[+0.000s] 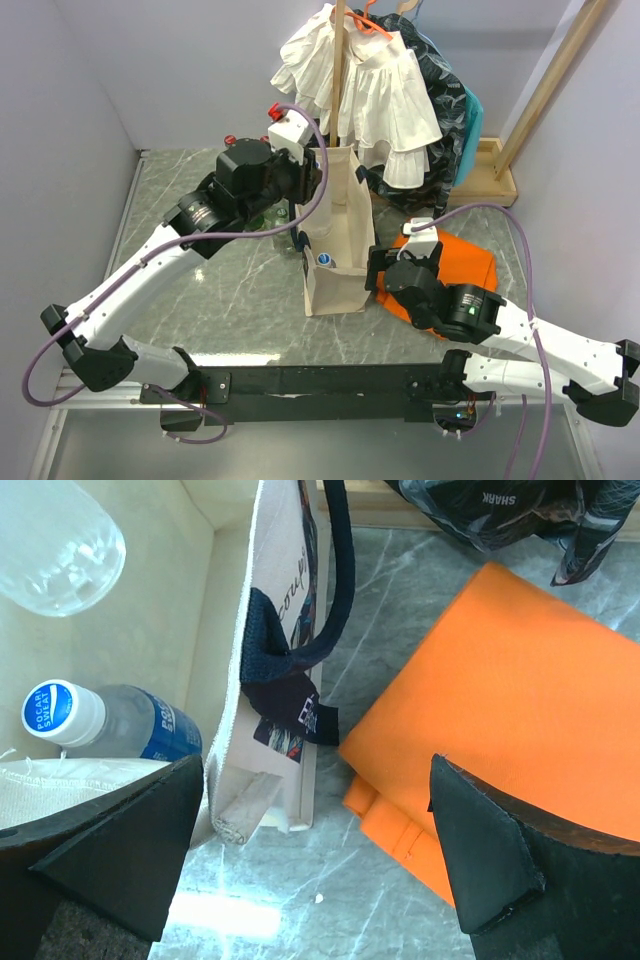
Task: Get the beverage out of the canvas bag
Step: Take out the drink from the canvas bag, then place the drink at the center of the board.
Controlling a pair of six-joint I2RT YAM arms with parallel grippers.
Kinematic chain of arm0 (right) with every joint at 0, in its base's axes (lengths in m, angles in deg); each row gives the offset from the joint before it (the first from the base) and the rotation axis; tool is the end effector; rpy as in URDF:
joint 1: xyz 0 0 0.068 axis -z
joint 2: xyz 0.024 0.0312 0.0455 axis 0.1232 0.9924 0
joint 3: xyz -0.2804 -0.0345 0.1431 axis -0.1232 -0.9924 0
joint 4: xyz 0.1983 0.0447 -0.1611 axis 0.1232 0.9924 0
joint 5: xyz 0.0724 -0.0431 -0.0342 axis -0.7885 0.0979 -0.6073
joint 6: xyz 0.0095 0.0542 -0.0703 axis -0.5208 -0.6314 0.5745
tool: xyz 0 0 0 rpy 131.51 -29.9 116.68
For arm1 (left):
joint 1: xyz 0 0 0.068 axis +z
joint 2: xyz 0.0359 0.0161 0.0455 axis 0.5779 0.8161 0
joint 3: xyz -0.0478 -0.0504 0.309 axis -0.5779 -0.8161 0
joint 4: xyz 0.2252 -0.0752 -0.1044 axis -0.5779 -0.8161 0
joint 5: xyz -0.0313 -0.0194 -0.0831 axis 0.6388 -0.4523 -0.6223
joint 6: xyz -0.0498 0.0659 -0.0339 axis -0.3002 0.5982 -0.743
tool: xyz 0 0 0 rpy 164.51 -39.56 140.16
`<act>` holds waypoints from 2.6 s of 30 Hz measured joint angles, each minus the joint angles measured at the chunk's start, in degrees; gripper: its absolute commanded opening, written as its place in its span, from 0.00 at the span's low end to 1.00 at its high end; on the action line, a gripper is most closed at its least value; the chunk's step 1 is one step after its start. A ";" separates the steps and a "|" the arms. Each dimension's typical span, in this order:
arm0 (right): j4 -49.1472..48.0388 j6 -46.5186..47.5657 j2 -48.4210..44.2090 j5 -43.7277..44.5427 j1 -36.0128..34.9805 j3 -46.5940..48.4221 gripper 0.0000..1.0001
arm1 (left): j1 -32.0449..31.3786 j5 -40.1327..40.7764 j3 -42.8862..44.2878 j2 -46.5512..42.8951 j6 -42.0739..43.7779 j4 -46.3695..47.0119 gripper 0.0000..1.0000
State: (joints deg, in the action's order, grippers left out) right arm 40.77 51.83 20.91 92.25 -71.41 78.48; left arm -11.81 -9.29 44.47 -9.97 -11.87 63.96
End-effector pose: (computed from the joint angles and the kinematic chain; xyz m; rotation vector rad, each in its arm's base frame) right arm 0.1214 0.1152 0.3459 -0.0819 1.9708 0.1723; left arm 0.2296 -0.2289 0.5135 0.4804 1.7128 -0.5656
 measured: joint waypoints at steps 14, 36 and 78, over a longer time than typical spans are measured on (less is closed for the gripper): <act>-0.55 0.22 0.61 -0.20 0.00 0.00 1.00 | 0.00 2.91 -2.91 -6.16 0.74 2.95 0.01; -0.90 0.24 1.64 -0.22 0.00 0.00 1.00 | 0.00 5.88 -4.90 -11.02 1.49 5.62 0.01; -1.31 0.48 1.88 -1.01 0.00 0.02 1.00 | 0.04 26.34 -22.08 -17.53 1.49 4.09 0.01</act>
State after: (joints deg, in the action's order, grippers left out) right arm 39.46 52.31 22.79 91.24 -71.41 78.50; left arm -11.77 17.05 22.40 -27.50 -10.38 68.04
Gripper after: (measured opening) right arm 0.999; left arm 0.401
